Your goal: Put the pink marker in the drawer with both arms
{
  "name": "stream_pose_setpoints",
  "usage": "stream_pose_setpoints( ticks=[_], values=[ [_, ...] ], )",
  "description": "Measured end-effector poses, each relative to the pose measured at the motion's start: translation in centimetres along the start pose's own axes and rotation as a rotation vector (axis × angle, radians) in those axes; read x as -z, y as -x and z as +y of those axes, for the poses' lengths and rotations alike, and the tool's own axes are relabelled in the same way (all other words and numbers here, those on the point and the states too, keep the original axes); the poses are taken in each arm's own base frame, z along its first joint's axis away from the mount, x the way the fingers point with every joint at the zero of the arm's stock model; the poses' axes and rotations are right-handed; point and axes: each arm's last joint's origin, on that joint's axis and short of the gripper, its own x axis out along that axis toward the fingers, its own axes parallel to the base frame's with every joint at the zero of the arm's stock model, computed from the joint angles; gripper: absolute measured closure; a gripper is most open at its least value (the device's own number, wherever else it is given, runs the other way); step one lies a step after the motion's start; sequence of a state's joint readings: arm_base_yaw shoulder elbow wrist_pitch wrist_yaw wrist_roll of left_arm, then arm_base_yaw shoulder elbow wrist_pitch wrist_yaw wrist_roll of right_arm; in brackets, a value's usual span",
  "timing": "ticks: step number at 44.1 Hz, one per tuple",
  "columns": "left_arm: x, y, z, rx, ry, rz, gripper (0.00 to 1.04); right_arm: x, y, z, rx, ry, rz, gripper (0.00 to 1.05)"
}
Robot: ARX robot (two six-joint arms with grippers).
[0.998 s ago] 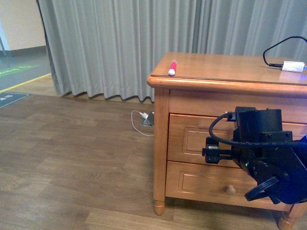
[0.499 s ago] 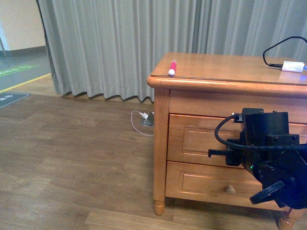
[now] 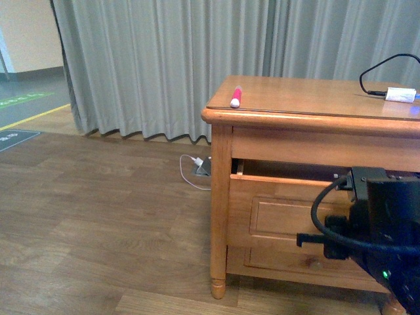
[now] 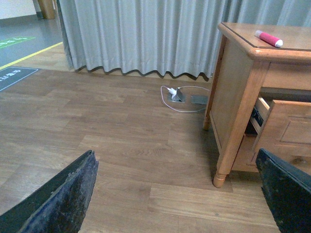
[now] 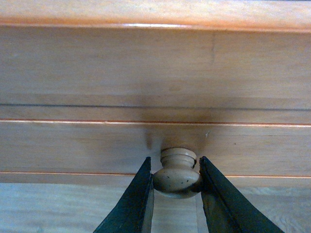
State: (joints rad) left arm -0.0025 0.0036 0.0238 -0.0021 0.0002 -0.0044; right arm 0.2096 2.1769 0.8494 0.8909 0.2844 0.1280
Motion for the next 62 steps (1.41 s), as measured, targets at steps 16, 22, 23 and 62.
stream_pose_setpoints(
  ticks=[16, 22, 23, 62],
  values=[
    [0.0, 0.0, 0.0, 0.0, 0.0, 0.0, 0.06, 2.3, 10.5, 0.5, -0.08, -0.001, 0.069, 0.61],
    [0.0, 0.0, 0.0, 0.0, 0.0, 0.0, 0.06, 0.9, 12.3, 0.7, -0.097, -0.022, 0.041, 0.43],
    [0.0, 0.0, 0.0, 0.0, 0.0, 0.0, 0.06, 0.6, 12.7, 0.6, -0.094, -0.024, 0.042, 0.38],
    [0.0, 0.0, 0.0, 0.0, 0.0, 0.0, 0.06, -9.3, 28.6, -4.8, -0.08, -0.068, -0.132, 0.08]
  ],
)
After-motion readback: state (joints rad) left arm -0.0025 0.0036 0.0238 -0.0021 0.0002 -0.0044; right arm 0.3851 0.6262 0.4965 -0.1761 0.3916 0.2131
